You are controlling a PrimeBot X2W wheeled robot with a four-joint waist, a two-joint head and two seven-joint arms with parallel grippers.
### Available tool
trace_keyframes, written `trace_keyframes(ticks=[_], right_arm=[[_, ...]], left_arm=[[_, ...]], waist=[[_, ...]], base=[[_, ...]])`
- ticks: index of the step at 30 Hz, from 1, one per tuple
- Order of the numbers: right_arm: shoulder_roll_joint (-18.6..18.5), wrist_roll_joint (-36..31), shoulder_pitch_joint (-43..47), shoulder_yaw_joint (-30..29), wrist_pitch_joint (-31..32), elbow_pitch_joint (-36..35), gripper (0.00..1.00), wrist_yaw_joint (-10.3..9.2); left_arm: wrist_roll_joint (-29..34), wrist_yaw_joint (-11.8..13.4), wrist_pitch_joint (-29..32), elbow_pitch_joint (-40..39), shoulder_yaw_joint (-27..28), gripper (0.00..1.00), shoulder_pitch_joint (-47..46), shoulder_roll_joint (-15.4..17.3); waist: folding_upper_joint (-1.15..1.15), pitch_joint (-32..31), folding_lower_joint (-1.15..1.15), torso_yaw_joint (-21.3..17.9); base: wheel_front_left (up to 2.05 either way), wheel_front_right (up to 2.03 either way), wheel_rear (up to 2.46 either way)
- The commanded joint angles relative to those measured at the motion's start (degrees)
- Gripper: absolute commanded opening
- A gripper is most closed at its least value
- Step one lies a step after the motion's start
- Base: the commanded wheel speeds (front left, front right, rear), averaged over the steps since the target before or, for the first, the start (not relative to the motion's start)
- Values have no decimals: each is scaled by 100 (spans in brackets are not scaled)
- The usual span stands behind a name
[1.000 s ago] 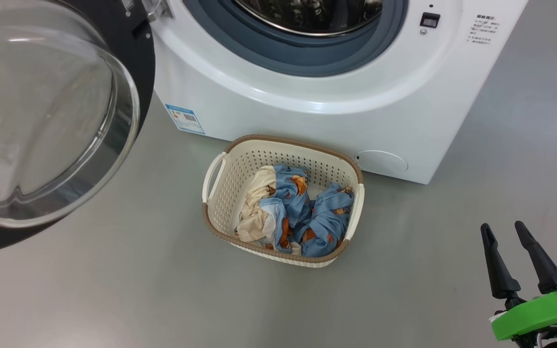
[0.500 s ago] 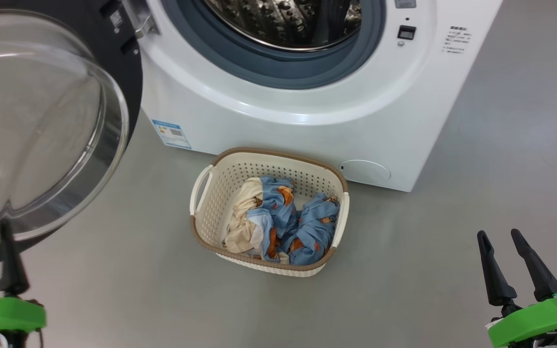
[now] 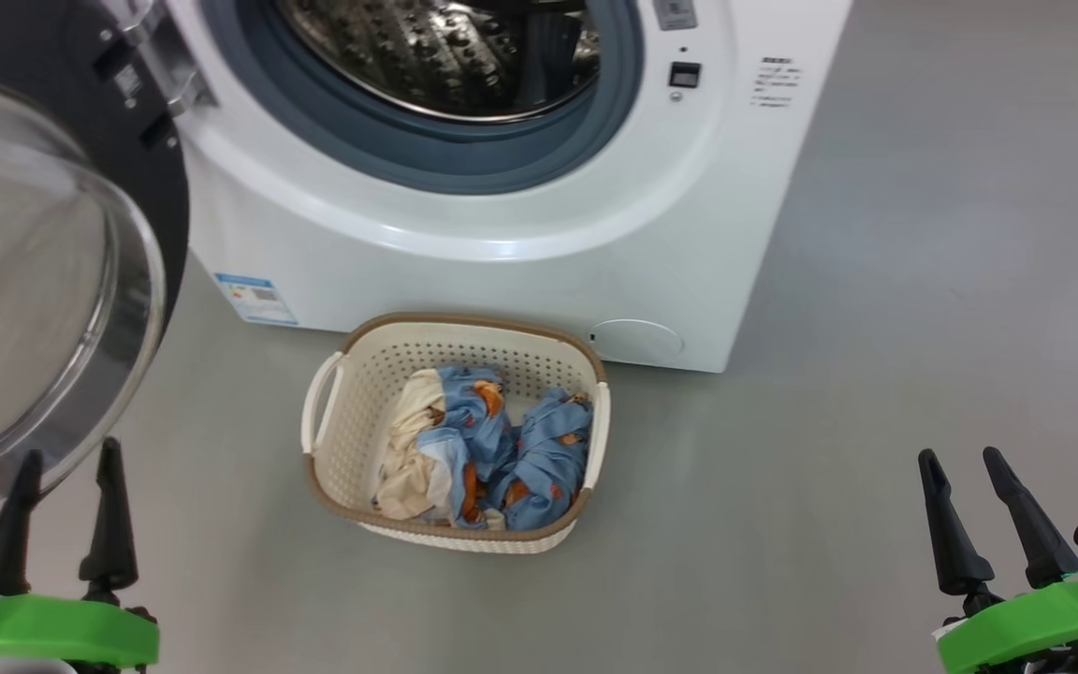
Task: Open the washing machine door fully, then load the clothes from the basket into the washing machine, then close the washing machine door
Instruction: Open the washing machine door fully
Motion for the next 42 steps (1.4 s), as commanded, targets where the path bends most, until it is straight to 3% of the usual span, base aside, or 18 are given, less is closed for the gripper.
trace_keyframes(ticks=[1,18,42], right_arm=[[-48,25,86,75,-76,-145,100,8],[44,40,202,57,-76,-158,100,8],[76,57,328,28,-76,-172,100,8]], left_arm=[[-25,-9,-37,-180,134,100,-49,241],[-149,-9,-37,-310,-412,100,142,321],[-333,-9,-37,-325,-446,100,345,255]], waist=[[0,-49,0,-191],[0,-199,0,-1053],[0,-338,0,-1359]], base=[[0,0,0],[0,0,0],[0,0,0]])
